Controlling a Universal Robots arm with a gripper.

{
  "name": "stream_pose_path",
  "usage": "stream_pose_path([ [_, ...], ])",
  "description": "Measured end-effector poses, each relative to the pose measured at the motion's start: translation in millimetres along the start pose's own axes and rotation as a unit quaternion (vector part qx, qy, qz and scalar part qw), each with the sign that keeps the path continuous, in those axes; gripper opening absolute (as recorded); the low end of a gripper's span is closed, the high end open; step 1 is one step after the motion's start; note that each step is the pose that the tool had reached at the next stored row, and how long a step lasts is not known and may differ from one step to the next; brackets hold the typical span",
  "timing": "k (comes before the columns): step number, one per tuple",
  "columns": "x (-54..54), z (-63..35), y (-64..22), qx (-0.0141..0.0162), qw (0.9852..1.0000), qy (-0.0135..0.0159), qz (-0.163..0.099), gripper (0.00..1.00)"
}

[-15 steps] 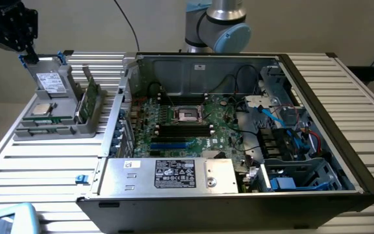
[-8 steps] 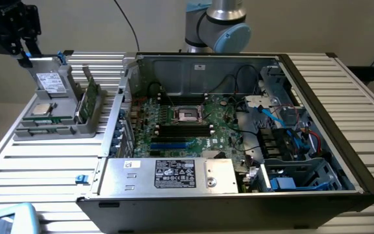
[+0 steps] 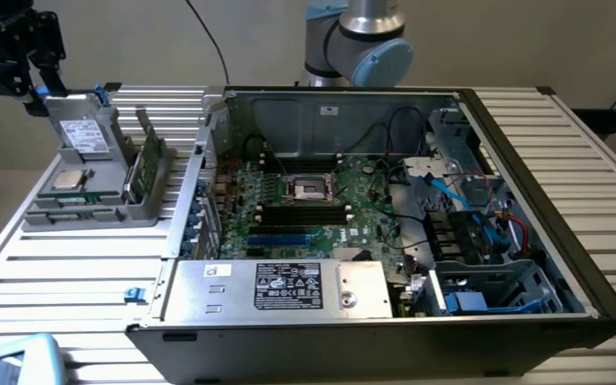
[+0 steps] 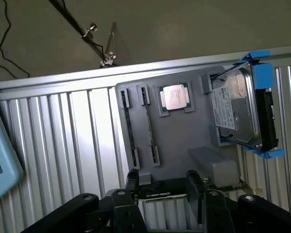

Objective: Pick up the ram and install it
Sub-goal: 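Pick up the ram and move it above insertion slot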

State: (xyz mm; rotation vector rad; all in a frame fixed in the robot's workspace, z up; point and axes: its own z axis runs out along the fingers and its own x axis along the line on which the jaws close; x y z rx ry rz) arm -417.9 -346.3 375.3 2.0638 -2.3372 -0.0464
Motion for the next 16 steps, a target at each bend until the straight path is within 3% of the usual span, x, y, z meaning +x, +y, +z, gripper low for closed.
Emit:
stream_pose_path([
  [4, 0.6, 5.6, 3.0, -0.0011, 0.9999, 0.0005, -0.010, 0.53],
  [9, 2.9, 14.4, 4.1, -0.0055, 0.9998, 0.0015, -0.021, 0.53],
  [16, 5.1, 25.6, 8.9, -0.0064, 0.9994, 0.0021, -0.033, 0.53],
])
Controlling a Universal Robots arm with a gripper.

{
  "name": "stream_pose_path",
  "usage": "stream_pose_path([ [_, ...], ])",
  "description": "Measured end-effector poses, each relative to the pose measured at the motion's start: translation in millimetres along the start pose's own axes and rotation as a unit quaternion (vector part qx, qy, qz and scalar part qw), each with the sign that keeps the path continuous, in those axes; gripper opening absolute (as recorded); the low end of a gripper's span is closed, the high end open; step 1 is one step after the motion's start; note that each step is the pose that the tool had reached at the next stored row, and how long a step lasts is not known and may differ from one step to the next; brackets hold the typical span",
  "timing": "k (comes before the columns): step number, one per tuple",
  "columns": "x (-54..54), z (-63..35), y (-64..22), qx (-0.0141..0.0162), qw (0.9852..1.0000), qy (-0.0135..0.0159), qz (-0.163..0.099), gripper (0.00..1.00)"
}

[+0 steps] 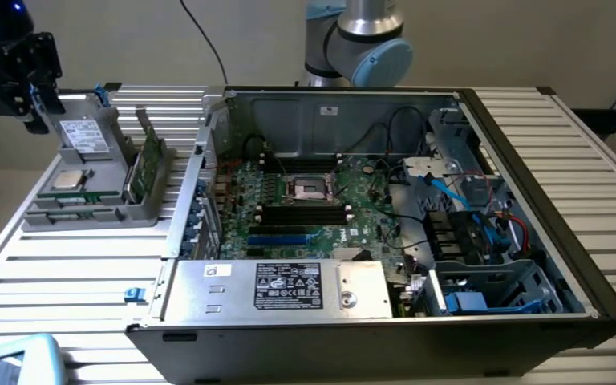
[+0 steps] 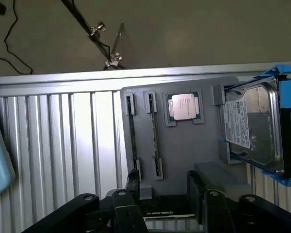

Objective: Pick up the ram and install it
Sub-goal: 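Pick up the ram and move it above insertion slot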

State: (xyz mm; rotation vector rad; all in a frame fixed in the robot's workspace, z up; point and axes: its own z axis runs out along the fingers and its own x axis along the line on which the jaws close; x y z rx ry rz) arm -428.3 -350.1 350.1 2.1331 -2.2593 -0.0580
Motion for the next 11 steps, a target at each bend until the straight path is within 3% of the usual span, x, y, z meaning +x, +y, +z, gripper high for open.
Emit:
stream_pose_path([
  [5, 2.3, 7.0, 6.2, 0.0006, 1.0000, 0.0001, -0.004, 0.53],
  [11, 13.0, 17.6, 6.0, 0.0006, 1.0000, 0.0001, -0.005, 0.53],
])
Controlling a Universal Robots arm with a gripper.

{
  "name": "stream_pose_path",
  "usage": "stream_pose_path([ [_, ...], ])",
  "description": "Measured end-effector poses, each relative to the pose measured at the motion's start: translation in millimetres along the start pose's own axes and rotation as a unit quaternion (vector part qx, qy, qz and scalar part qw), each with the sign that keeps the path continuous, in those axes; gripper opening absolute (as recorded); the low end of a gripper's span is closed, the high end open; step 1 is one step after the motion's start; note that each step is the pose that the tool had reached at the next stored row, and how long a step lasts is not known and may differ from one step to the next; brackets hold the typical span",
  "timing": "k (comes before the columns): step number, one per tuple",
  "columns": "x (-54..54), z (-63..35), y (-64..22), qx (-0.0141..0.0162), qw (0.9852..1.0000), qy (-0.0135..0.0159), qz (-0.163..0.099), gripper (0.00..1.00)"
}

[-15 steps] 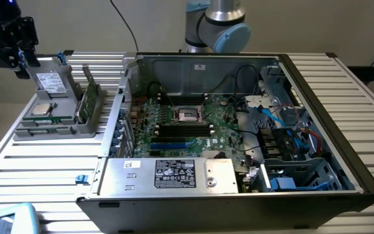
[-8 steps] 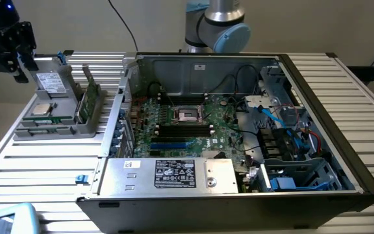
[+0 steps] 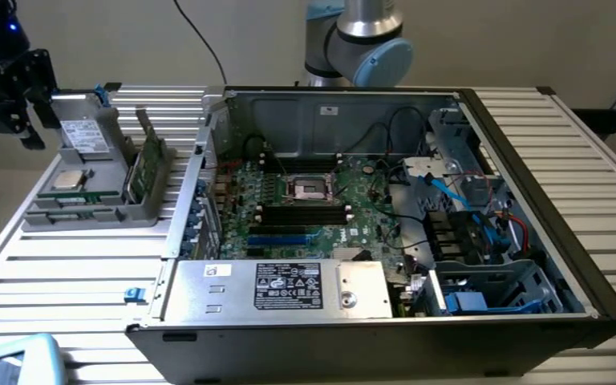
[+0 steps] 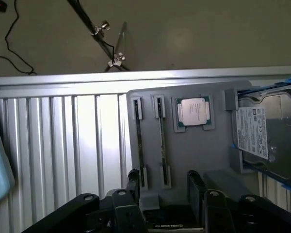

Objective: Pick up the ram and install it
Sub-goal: 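Pick up the ram and move it above insertion slot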

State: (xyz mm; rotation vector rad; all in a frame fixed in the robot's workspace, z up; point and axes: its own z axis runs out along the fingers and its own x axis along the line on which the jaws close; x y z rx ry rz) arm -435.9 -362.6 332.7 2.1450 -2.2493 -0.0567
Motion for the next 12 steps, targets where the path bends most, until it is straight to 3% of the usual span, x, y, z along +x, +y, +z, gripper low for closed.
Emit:
stream_pose_path([
  [12, 1.5, 21.7, -1.6, 0.0000, 1.0000, 0.0000, 0.000, 0.53],
])
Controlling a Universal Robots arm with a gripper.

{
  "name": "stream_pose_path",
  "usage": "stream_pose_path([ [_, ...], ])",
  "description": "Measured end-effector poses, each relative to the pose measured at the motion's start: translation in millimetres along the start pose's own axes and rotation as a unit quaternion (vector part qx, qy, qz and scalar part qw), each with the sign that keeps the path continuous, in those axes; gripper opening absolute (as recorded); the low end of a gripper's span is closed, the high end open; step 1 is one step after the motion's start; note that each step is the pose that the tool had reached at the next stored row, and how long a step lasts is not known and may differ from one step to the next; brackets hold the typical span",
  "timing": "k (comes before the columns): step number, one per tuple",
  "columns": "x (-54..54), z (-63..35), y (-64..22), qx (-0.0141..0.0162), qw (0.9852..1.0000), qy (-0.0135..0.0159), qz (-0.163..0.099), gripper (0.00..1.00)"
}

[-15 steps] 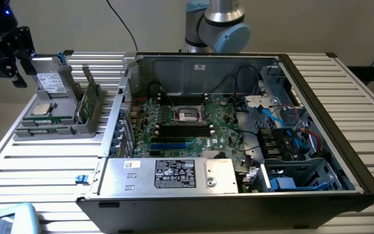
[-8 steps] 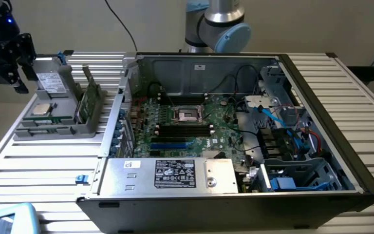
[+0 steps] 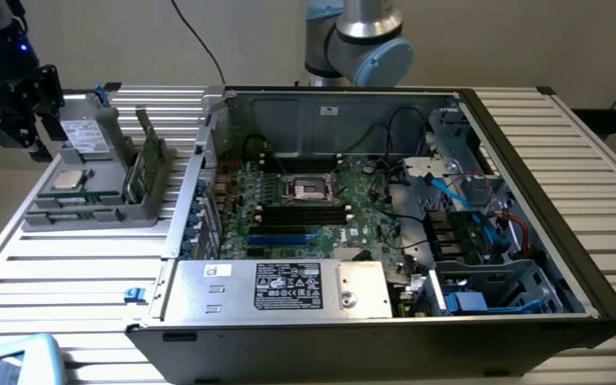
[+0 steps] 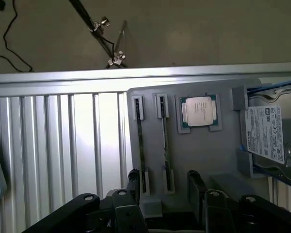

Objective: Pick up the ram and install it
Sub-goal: 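Pick up the ram and move it above insertion slot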

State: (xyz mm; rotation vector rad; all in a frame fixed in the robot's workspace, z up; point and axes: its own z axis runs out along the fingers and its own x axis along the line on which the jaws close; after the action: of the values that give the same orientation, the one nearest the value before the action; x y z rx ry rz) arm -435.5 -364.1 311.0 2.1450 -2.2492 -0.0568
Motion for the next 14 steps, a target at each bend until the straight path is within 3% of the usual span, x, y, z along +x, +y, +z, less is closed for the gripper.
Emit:
stream_pose_path([
  [14, 3.0, 25.5, -1.4, 0.0000, 1.0000, 0.0000, 0.000, 0.53],
])
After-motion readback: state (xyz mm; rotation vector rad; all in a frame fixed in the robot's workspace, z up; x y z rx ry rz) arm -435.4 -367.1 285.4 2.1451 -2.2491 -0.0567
